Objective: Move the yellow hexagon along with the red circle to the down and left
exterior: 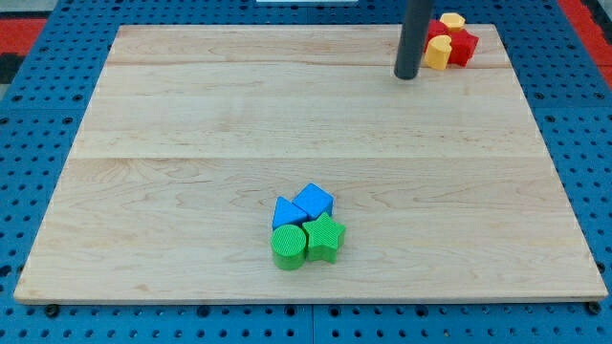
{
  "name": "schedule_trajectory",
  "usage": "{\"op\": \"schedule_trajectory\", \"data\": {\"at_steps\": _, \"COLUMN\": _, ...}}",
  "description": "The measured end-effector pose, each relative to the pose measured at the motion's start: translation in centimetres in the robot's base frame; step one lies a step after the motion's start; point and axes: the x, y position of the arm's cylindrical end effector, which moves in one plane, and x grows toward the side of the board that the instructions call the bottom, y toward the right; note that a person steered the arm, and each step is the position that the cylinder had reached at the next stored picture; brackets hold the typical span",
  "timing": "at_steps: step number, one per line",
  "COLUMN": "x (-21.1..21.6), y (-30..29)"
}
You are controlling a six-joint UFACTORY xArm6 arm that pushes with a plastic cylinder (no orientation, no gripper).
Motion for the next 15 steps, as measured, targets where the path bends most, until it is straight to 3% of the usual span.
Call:
{"op": "schedule_trajectory", "data": {"at_steps": 2, "x": -1.5, "y": 15.5}}
{"op": "schedule_trajectory", "data": {"at_steps": 3, "x": -11.0, "y": 15.7}}
{"op": "schedule_trajectory", "data": {"at_steps": 4, "x": -12.2, "y": 15.7}}
{"op": "schedule_trajectory", "data": {"at_steps": 7, "x": -12.2, "y": 7.2}}
{"op": "schedule_trajectory", "data": {"at_steps": 13, "x": -3.1, "y": -2.1}}
{"op": "schedule_trajectory", "data": {"at_steps": 15, "x": -5.7, "y": -6.2}}
